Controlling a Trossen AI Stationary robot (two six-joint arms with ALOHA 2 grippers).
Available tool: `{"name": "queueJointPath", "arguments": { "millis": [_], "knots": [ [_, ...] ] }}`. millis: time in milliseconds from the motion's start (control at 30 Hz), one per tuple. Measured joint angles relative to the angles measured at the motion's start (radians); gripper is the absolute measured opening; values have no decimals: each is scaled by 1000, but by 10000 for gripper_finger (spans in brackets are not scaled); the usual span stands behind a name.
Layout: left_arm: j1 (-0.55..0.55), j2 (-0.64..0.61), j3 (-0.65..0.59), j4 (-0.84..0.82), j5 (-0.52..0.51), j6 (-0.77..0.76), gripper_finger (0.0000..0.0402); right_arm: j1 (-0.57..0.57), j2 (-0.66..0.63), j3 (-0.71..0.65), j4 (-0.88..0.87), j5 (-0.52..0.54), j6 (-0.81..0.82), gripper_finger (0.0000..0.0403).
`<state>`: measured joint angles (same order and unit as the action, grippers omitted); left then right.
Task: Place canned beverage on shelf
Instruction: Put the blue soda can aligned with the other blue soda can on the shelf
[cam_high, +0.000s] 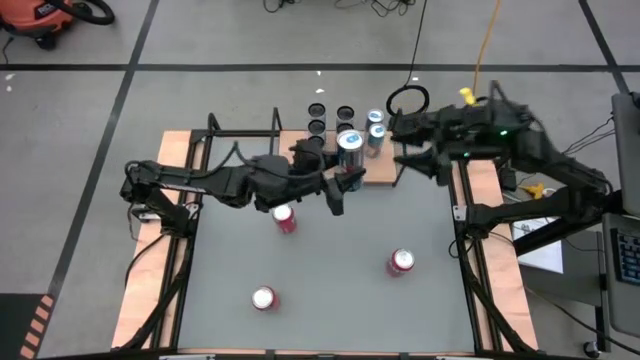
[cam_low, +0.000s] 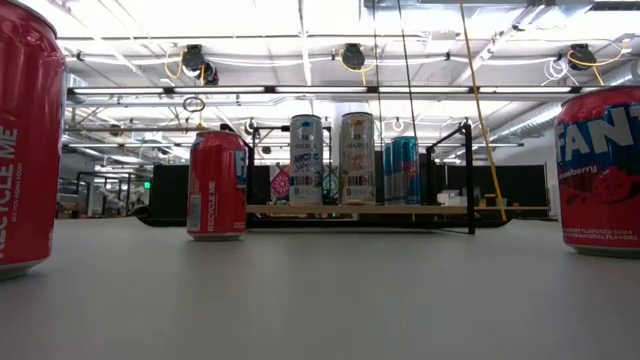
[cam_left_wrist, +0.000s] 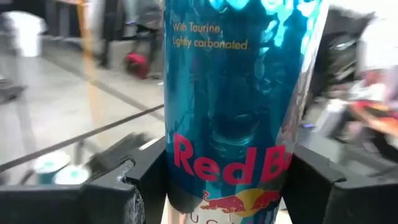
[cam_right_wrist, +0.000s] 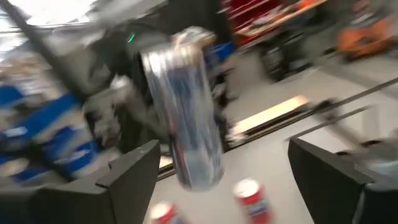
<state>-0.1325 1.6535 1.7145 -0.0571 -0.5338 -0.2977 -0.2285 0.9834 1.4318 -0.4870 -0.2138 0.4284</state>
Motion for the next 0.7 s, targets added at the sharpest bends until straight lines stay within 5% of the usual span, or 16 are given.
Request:
{"name": "queueJointPath", "arguments": {
  "millis": [267,700],
  "knots": [
    [-15,54,0,-127,-229,10,240,51,148,272,-264,268,-133,322],
    [-10,95,0,-147,-356,127,240,60,304,389,-387,238,-206,323]
  ]
}}
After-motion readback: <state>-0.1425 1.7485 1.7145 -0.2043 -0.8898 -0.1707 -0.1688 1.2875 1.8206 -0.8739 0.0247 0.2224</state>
